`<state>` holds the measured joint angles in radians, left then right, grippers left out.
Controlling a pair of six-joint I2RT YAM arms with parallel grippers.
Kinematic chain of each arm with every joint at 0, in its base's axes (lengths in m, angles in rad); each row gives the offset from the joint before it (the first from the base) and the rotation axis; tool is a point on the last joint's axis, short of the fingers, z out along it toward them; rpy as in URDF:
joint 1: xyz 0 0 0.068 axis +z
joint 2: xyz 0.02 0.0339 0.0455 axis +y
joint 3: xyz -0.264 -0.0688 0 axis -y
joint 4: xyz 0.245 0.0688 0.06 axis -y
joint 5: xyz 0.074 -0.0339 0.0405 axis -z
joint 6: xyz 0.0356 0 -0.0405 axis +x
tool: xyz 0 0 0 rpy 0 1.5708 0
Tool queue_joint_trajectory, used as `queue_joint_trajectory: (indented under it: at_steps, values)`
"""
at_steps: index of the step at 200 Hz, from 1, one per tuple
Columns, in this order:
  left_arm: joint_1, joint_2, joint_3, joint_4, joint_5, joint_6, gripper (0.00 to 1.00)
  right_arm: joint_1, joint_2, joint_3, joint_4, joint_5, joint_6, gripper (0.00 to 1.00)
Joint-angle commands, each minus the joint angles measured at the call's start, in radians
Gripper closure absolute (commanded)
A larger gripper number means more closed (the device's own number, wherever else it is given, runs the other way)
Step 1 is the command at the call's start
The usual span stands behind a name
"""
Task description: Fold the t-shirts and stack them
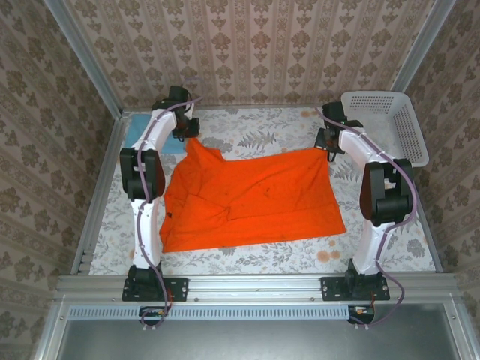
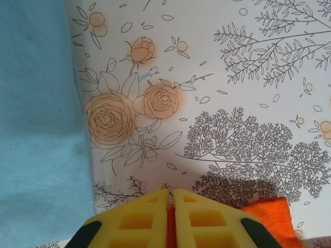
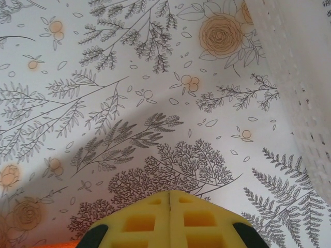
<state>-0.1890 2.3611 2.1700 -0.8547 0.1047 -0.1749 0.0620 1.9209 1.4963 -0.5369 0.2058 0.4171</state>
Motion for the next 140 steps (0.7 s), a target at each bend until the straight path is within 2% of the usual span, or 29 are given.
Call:
queue_joint_trajectory:
  at_steps: [1, 38, 83, 109, 140]
  values:
    - [0.008, 0.010, 0.042, -0.032, 0.016, 0.003, 0.90, -0.012, -0.032, -0.013, 0.045, -0.015, -0.030, 1.00]
    - [0.006, 0.033, 0.069, 0.001, 0.091, -0.008, 0.90, -0.027, -0.062, -0.055, 0.076, -0.049, -0.028, 1.00]
    - [0.014, 0.019, 0.092, 0.000, 0.076, 0.015, 0.94, -0.046, -0.087, -0.095, 0.124, -0.145, -0.030, 1.00]
    - [0.007, -0.099, -0.045, 0.098, 0.085, 0.049, 0.95, -0.056, -0.126, -0.150, 0.151, -0.210, -0.019, 1.00]
    - [-0.014, -0.293, -0.299, 0.223, 0.108, 0.094, 0.94, -0.064, -0.210, -0.275, 0.205, -0.286, -0.014, 1.00]
